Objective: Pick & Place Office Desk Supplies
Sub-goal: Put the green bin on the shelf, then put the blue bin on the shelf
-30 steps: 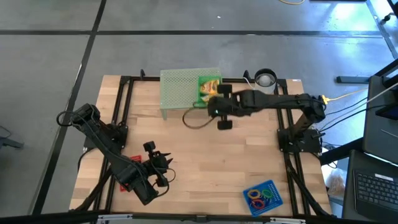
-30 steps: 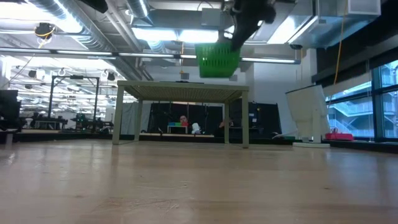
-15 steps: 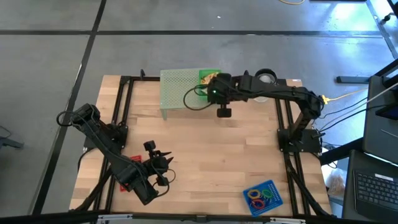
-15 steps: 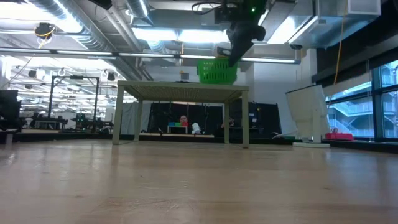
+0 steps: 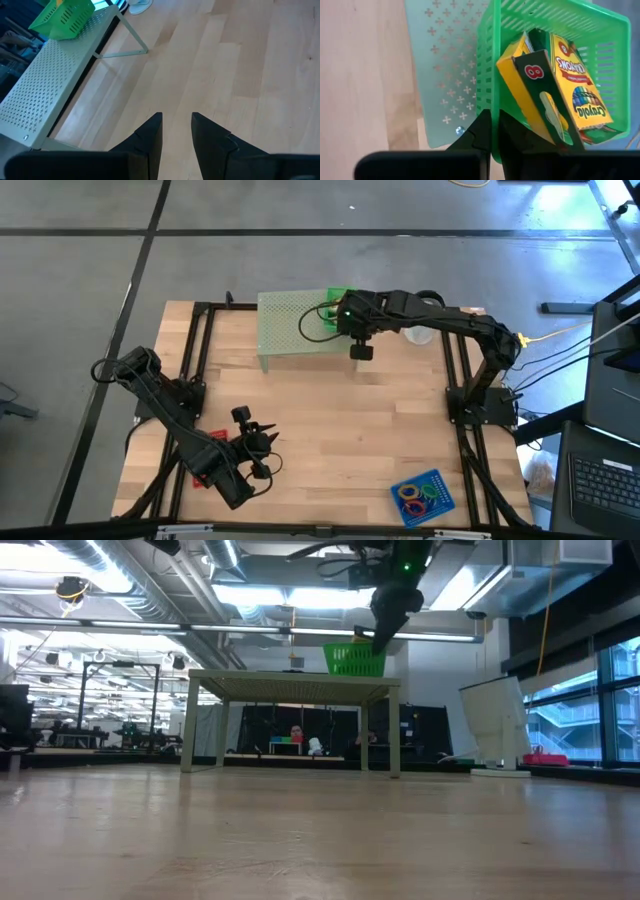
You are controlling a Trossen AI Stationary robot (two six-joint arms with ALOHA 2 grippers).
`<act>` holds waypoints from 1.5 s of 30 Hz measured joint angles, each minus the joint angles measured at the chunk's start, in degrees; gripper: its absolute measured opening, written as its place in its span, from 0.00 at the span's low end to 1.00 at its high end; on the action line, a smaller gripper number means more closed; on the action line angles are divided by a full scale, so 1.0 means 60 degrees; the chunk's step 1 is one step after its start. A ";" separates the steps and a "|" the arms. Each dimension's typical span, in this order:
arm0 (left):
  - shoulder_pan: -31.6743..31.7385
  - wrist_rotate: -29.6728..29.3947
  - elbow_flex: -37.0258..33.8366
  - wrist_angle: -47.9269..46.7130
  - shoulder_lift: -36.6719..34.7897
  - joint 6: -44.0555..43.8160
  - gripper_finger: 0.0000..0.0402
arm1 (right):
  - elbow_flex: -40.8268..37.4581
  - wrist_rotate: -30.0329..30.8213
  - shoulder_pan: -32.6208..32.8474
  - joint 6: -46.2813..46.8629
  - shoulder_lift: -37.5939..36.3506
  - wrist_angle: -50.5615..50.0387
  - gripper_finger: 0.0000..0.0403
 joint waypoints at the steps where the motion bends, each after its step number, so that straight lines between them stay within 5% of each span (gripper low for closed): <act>1: -0.0001 0.0000 0.0000 0.0000 0.0000 -0.0002 0.24 | 0.0000 -0.0014 0.0004 0.0028 0.0000 0.0000 0.05; 7: -0.0002 0.0004 0.0000 0.0000 0.0000 -0.0006 0.24 | 0.0000 -0.0153 0.0015 0.0142 0.0000 0.0003 0.10; 20: -0.0002 0.0253 0.0000 -0.0004 0.0000 -0.0006 0.24 | 0.0000 0.0636 0.0188 0.0823 -0.0208 0.0016 0.43; 29: 0.0000 0.0259 0.0000 0.0001 0.0000 -0.0027 0.24 | 0.0004 0.0638 0.0872 0.2004 -0.1107 -0.0459 0.46; 36: 0.0000 0.0295 0.0000 0.0007 0.0000 -0.0376 0.24 | 0.0011 -0.0402 0.1733 0.6710 -0.1746 -0.1689 0.46; 45: 0.0000 0.0382 -0.0004 0.0007 0.0000 -0.0688 0.24 | -0.0011 -0.0573 0.5404 1.2623 -0.1578 -0.2736 0.41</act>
